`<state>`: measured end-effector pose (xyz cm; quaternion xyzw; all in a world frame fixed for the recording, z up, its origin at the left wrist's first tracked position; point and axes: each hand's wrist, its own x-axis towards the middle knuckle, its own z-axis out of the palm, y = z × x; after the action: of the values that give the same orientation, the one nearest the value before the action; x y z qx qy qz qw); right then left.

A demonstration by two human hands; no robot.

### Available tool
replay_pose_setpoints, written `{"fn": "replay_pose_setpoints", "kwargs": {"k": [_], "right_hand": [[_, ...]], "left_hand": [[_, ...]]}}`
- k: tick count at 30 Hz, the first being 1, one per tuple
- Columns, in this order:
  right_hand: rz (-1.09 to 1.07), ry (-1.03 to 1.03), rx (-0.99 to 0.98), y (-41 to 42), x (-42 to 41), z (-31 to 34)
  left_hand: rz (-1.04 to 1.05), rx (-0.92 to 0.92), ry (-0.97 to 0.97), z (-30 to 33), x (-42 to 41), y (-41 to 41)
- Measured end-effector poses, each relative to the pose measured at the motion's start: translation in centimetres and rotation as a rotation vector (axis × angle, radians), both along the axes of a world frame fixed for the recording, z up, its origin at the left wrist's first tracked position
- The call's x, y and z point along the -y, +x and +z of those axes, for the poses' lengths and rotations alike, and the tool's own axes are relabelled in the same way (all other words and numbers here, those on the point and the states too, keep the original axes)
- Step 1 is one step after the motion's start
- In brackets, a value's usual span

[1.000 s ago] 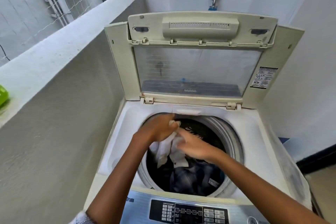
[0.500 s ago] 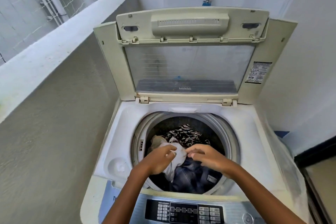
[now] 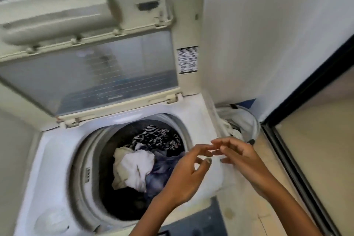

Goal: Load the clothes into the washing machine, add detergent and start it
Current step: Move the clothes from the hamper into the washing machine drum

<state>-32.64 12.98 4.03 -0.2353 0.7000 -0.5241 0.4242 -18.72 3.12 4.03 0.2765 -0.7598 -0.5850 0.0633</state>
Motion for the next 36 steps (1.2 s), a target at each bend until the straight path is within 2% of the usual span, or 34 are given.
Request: {"fn": "replay_pose_setpoints", "kwargs": {"k": [4, 7, 12, 15, 18, 23, 27, 31, 36], "right_hand": [[-0.125, -0.030, 0.027, -7.0, -2.4, -0.8], [-0.220, 0.017, 0.057, -13.0, -4.1, -3.9], [-0.284, 0.198, 0.169, -21.4, -5.1, -13.0], [-0.260, 0.339, 0.219, -25.2, -4.1, -19.3], [-0.198, 0.450, 0.227, -28.5, -2.0, -25.6], [-0.042, 0.589, 0.141, -32.5, 2.9, -36.0], [0.106, 0.664, 0.040, -34.9, 7.1, -45.0], [0.305, 0.736, -0.147, -36.9, 11.8, -53.2], [0.452, 0.815, -0.374, -37.6, 17.6, -60.9]], "left_hand": [[-0.094, -0.049, -0.069, 0.4, -2.2, -8.8], [-0.224, 0.005, -0.063, -1.1, -3.8, -15.8], [-0.486, 0.299, -0.090, -8.0, -4.5, -26.1], [-0.532, 0.508, -0.042, -13.9, -4.2, -31.1], [-0.504, 0.638, -0.045, -19.7, -3.1, -34.4], [-0.389, 0.877, -0.037, -29.6, 0.3, -34.7], [-0.282, 0.955, -0.074, -36.1, 2.3, -32.4], [-0.322, 0.945, -0.169, -40.6, 2.8, -29.9], [-0.228, 0.827, -0.320, -45.1, 3.3, -27.3]]}}
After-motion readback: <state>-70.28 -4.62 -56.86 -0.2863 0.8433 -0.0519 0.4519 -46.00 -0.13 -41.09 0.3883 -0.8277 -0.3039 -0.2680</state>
